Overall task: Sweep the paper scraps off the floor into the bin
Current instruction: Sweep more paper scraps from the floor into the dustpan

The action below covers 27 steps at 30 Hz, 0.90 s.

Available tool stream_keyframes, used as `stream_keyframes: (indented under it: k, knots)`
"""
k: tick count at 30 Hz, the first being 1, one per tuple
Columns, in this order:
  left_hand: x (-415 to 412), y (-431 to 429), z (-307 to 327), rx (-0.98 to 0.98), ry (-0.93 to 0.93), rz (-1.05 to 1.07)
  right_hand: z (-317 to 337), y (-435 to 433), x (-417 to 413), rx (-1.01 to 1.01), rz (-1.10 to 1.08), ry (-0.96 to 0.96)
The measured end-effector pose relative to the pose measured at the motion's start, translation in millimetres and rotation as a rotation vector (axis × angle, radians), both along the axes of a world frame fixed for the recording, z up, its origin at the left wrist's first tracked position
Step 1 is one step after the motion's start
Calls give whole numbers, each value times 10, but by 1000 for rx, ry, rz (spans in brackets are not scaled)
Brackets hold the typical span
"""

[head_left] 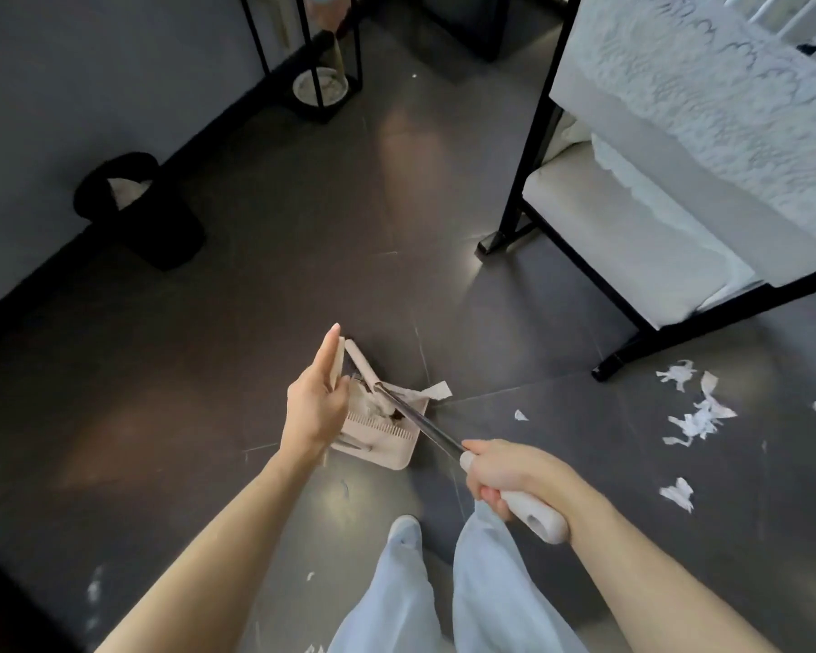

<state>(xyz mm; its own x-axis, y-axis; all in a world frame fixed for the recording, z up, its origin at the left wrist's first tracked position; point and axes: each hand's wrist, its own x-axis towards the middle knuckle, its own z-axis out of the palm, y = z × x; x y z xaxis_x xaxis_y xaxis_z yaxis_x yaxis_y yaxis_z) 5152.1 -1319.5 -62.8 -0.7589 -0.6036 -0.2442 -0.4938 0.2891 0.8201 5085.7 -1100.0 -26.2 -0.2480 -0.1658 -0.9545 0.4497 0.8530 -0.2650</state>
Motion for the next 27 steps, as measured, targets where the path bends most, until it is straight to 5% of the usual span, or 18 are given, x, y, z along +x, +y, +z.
stream_keyframes:
  k: [5,14,19,23,27]
  knots:
    - [38,-38,-17,27,3,-17,307,179,92,-37,-41,88]
    - [19,-27,90,-52,-35,-291,178,365,52,138,298,306]
    - [3,-30,118,-85,-69,-356,-54,425,142,179,361,234]
    - [47,-8,118,-125,-45,-321,-86,357,306,141,310,112]
    - [93,-33,151,-93,-11,-283,21,444,273,-10,-80,-12]
